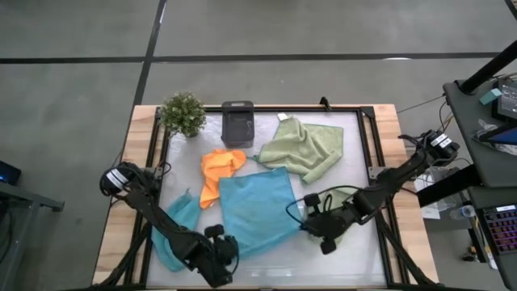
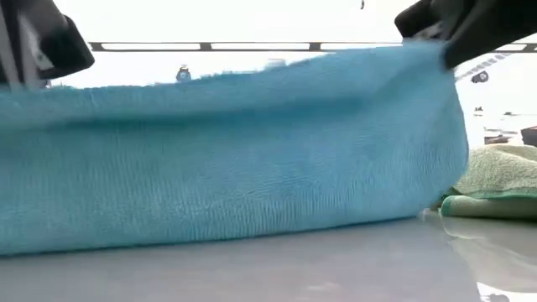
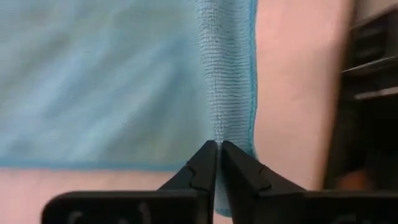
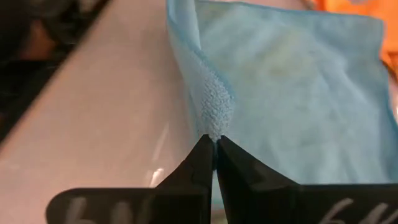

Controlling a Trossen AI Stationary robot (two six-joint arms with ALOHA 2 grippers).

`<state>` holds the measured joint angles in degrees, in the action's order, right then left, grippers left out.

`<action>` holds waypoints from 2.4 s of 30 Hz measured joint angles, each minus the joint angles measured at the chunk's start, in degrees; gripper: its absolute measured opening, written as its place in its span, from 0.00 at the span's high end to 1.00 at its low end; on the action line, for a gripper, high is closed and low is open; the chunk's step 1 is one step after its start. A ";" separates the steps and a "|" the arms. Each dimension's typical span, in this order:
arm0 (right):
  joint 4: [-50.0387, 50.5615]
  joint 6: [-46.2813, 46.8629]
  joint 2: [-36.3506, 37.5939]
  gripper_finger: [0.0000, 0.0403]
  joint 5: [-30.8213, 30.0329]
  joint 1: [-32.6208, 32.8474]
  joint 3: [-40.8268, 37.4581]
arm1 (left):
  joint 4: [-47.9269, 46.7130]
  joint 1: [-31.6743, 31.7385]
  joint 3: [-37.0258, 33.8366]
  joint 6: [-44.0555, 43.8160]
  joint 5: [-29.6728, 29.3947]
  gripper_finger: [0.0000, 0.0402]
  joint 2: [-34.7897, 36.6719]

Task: Fold microfiber towels
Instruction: Fold the right blue towel

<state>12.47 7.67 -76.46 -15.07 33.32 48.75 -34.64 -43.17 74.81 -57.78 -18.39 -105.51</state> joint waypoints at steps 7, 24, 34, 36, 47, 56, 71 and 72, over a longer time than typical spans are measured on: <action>0.26 2.78 -5.07 0.98 -0.15 -5.17 0.00 | -3.86 1.33 0.02 1.49 -0.09 0.78 0.30; 0.11 1.15 -6.11 0.98 0.00 -8.09 0.00 | -3.26 1.94 -2.55 6.73 -3.30 0.52 -0.13; 0.24 0.13 -6.11 0.98 0.00 -8.09 -0.02 | 3.60 2.72 -8.33 5.62 -1.83 0.64 -0.20; 0.26 -0.14 -6.11 0.98 0.00 -8.09 -0.02 | 4.48 2.70 -8.81 5.53 -0.11 0.68 -0.22; 0.64 -0.51 -6.12 0.98 0.03 -8.09 -0.02 | 4.16 2.72 -8.72 6.10 2.75 0.97 -0.09; 1.29 -1.26 -3.25 0.98 5.54 -6.52 0.00 | 3.65 2.72 -6.46 5.74 3.93 1.00 2.33; 3.46 -6.80 1.58 0.98 -1.32 -8.50 0.07 | -11.31 8.01 -6.95 7.28 1.34 1.00 11.88; 3.46 -7.40 1.21 0.98 -1.77 -9.47 0.11 | -11.99 8.92 -7.28 8.36 1.24 1.00 12.07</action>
<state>15.93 0.27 -75.25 -16.84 23.86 48.86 -46.62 -34.24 67.53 -49.42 -17.15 -93.44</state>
